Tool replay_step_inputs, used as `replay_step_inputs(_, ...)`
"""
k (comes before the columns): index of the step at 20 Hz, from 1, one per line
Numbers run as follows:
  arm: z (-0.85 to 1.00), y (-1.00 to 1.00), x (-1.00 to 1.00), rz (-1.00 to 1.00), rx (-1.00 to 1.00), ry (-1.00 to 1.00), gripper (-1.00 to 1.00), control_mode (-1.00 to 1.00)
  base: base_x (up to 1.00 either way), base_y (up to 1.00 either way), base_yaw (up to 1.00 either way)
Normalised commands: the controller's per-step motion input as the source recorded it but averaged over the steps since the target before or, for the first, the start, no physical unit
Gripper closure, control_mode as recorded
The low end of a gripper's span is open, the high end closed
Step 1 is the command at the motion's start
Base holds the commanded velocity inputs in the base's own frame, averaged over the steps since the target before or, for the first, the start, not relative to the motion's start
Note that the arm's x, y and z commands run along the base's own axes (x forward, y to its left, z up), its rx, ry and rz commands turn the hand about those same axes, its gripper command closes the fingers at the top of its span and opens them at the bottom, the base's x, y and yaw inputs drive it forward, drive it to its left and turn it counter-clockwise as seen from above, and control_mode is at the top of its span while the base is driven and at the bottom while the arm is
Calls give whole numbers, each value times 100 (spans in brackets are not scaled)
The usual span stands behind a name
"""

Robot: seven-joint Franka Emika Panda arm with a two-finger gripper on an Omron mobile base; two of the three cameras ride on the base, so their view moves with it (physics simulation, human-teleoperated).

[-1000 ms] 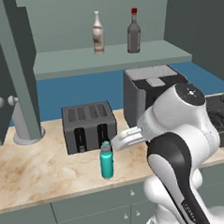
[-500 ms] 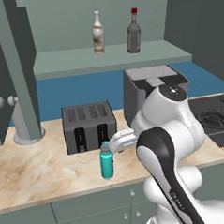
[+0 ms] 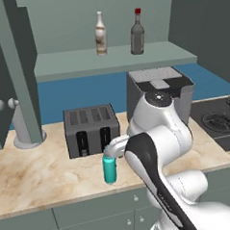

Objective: Sort all alcoholic drinks to one cabinet, and non-alcoholic drinks to the other.

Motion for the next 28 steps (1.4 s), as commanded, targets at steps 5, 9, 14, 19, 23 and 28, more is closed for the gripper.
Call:
replay_step_inputs(5, -28, 5, 13, 0, -4, 1, -100, -100, 0, 0, 0)
replay_step_inputs(9, -31, 15, 15, 0, -2, 1, -100, -100, 0, 0, 0)
replay_step_inputs(14, -24, 13, 17, 0, 0, 0, -100, -100, 0, 0, 0)
replay_step_inputs(19, -21, 9, 21, 0, 0, 0, -100, -100, 0, 0, 0)
replay_step_inputs(23, -15, 5, 24, 0, 0, 0, -100, -100, 0, 0, 0)
replay_step_inputs(28, -12, 2, 22, 0, 0, 2, -100, -100, 0, 0, 0)
